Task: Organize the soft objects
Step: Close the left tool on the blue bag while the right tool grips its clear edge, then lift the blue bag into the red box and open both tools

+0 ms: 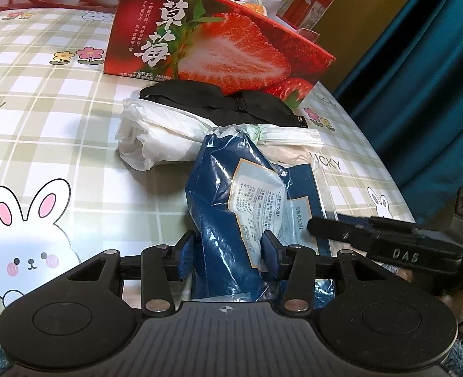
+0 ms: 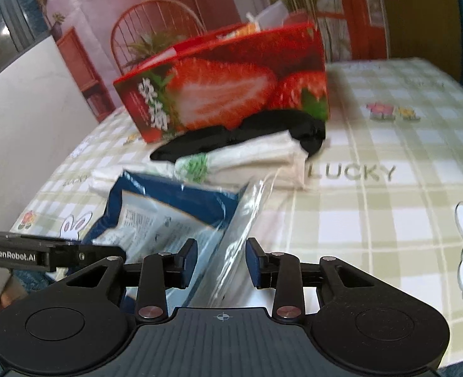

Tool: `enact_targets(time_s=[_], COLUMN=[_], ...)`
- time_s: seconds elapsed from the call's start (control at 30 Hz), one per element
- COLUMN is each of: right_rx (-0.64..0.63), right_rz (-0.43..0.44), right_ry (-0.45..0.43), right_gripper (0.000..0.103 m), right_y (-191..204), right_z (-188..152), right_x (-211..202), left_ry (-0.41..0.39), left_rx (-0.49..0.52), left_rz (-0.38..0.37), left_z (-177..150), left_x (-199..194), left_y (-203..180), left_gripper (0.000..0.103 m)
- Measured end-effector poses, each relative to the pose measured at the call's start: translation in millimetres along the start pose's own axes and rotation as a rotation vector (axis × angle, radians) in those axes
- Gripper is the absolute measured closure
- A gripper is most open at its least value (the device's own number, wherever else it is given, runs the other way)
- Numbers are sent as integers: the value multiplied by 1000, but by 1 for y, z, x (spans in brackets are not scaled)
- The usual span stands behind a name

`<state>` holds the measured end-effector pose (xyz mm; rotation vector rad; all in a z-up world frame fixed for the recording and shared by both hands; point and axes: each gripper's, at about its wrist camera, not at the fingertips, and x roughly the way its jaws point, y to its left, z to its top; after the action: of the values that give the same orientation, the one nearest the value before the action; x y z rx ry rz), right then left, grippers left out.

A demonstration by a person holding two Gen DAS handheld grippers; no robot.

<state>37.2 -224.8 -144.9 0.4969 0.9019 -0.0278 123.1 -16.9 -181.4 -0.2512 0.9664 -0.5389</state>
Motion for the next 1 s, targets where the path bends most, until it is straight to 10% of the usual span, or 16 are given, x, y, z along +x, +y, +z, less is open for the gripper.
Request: enact_targets(time_s=[0.57, 1.0], right_rx=[-86, -210], right_rz=[10, 73], right_ry=[41, -113], right_gripper=[87, 95], right_y=[12, 22], right_z=[-4, 22], right_x=[10, -22], left_ry=[-5, -136], left_rx=[5, 67], left_rz=[-11, -107], left_z=[0, 24], left_x=[0, -32], left_y=[-2, -13], left_gripper=[58, 64])
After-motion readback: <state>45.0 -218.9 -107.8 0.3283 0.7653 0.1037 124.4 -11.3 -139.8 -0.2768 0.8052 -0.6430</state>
